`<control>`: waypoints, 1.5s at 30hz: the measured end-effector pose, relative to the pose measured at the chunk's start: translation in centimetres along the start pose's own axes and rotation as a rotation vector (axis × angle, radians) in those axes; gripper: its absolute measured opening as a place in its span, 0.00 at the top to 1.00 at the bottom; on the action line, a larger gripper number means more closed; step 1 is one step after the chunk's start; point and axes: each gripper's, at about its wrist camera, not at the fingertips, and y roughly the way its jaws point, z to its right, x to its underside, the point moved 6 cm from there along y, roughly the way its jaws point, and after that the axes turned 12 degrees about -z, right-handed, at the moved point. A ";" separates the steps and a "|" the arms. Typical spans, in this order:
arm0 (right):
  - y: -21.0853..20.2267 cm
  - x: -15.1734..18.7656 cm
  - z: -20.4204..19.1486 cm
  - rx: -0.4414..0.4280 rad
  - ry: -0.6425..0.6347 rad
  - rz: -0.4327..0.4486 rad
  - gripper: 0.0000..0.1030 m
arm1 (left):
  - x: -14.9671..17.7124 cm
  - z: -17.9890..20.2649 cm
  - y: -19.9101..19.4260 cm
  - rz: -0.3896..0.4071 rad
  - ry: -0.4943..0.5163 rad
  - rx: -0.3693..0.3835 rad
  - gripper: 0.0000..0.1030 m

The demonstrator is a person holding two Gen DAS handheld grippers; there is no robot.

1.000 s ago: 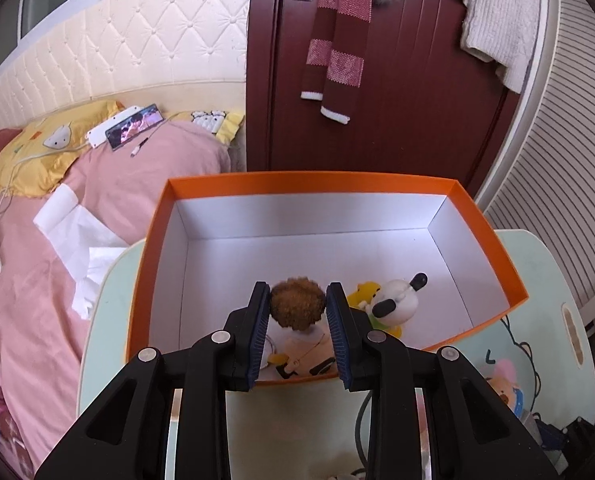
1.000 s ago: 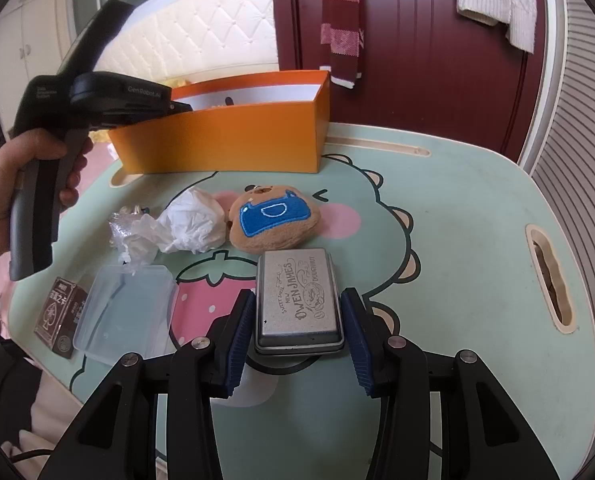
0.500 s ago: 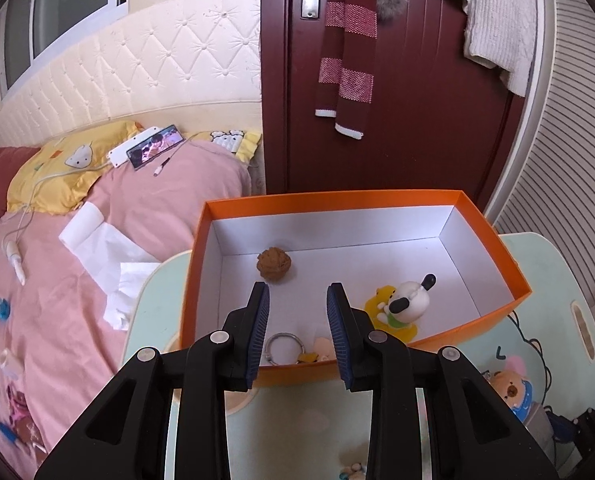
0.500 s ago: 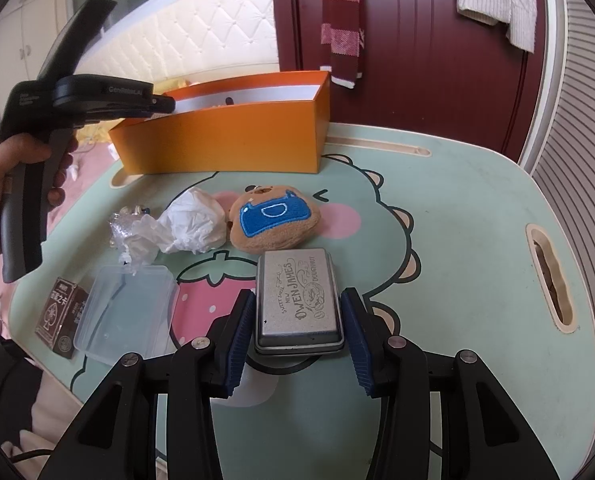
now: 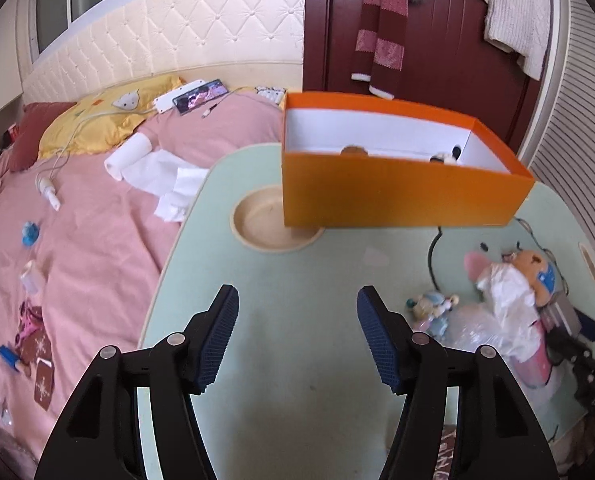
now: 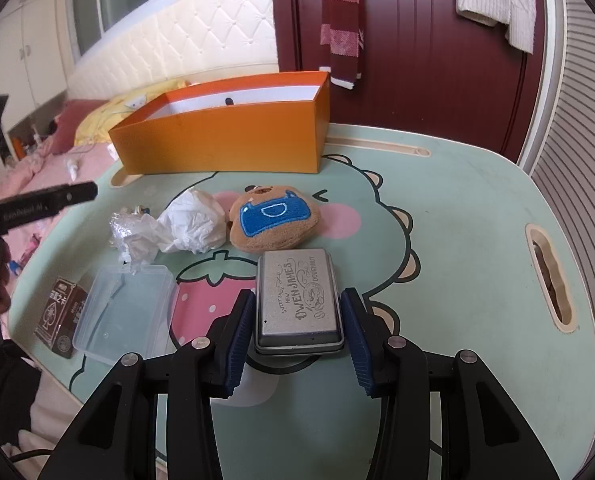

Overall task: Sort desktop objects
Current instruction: 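Lift the silver tin into the orange box and open the right tool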

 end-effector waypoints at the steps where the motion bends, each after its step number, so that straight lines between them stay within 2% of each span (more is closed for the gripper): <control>1: 0.0 0.0 0.0 0.001 0.000 0.000 0.58 | 0.2 0.1 0.4 -0.005 0.006 -0.001 0.39; 3: 0.0 0.0 0.0 0.003 -0.001 0.000 0.58 | 0.5 0.1 0.8 0.006 0.019 -0.014 0.39; 7: 0.1 0.0 -0.1 0.007 -0.003 0.000 0.58 | 0.5 -0.6 1.2 0.009 -0.016 0.009 0.37; 9: 0.1 0.0 -0.1 0.009 -0.005 0.000 0.58 | 0.5 -0.7 1.5 0.001 -0.022 0.001 0.25; 10: 0.1 0.0 0.0 0.010 -0.005 0.000 0.58 | 0.6 -0.6 1.7 -0.008 -0.021 -0.009 0.15; 19: 0.0 -0.1 -0.3 0.014 -0.011 0.009 0.58 | 0.7 -0.4 2.1 -0.020 -0.022 -0.008 0.09; 20: -0.1 -0.2 -0.3 0.012 -0.012 0.013 0.58 | 0.7 -0.3 2.3 -0.025 -0.020 -0.006 0.02; 21: -0.2 -0.3 -0.4 0.010 -0.014 0.017 0.58 | 0.7 -0.2 2.4 -0.029 -0.018 -0.005 0.00; 31: -1.4 -1.1 -1.3 -0.006 -0.028 0.055 0.58 | 0.7 -0.3 0.6 -0.040 -0.009 0.002 0.00; 40: -4.3 -8.9 -2.3 0.005 -0.028 0.185 0.58 | 0.6 0.0 0.1 -0.038 -0.015 -0.004 0.00; 45: -2.5 -13.2 -2.9 0.011 -0.014 0.172 0.58 | 0.7 0.1 -0.3 -0.037 -0.014 -0.004 0.00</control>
